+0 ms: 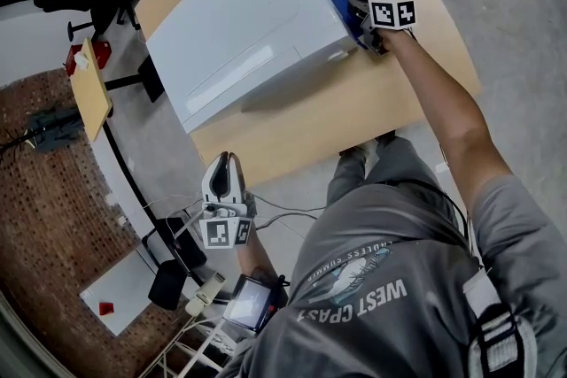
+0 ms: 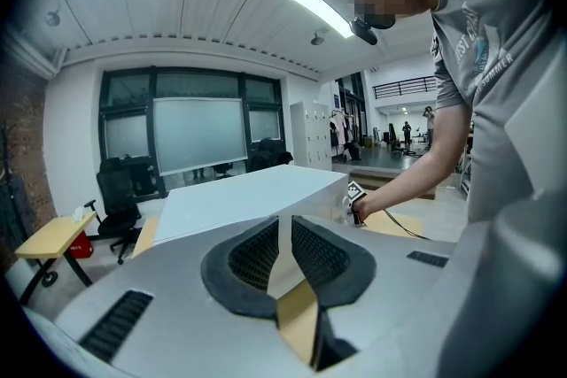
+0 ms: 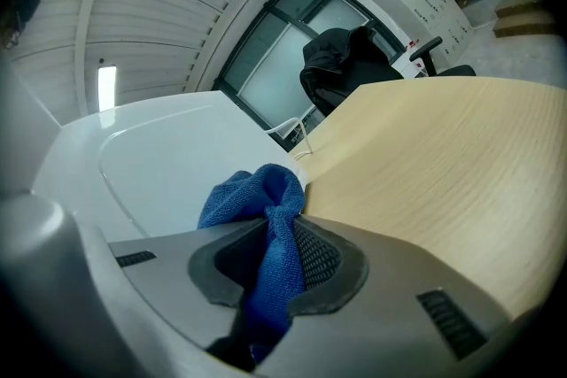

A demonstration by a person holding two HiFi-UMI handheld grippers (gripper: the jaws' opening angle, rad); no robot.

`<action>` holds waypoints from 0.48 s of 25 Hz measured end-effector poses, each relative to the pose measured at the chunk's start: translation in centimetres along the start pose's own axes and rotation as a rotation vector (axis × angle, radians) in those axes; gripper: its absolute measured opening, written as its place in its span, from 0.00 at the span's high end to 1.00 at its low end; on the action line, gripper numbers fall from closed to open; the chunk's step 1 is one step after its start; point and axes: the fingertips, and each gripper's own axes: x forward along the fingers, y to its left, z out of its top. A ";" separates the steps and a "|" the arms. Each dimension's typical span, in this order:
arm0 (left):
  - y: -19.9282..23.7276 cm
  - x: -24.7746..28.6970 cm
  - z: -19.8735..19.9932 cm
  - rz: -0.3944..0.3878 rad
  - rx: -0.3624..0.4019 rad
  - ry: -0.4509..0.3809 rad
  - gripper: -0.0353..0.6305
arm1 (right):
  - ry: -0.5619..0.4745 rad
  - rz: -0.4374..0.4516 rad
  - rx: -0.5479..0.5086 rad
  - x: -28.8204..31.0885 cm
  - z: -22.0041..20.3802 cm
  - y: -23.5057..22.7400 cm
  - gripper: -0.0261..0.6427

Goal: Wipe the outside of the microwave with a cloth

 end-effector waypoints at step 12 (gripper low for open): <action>-0.1 0.5 0.5 -0.009 0.003 -0.019 0.85 | -0.011 -0.066 -0.118 -1.2 3.0 0.6 0.85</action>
